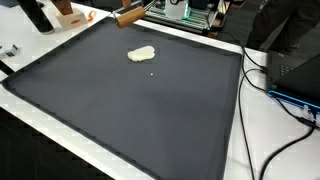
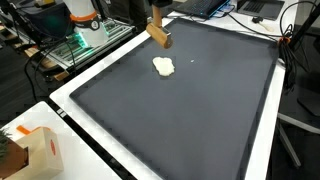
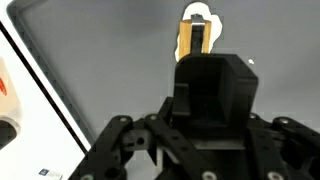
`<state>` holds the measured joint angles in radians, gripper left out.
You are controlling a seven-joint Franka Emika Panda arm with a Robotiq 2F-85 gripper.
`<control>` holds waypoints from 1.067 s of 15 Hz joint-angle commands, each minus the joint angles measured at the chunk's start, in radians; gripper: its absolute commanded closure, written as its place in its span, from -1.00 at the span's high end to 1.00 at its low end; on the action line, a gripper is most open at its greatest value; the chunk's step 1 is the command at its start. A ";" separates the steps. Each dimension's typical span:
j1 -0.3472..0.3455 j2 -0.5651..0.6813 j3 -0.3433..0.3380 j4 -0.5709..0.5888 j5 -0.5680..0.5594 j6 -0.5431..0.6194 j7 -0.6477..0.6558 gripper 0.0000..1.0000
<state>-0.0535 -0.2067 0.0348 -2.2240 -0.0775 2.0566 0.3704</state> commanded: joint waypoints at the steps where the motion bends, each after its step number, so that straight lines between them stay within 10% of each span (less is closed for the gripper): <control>1: -0.002 -0.044 0.017 0.004 -0.074 -0.022 0.050 -0.51; 2: 0.002 -0.053 0.017 0.001 -0.079 -0.016 0.032 -0.51; 3: 0.002 -0.019 0.008 0.006 -0.045 -0.003 0.022 -0.01; 9: 0.002 -0.034 0.014 0.006 -0.055 -0.003 0.022 -0.01; 10: 0.002 -0.034 0.014 0.006 -0.055 -0.003 0.022 -0.51; 16: -0.008 0.035 0.079 0.021 -0.287 -0.049 0.332 -0.51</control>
<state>-0.0559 -0.2002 0.0840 -2.2206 -0.2713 2.0501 0.5730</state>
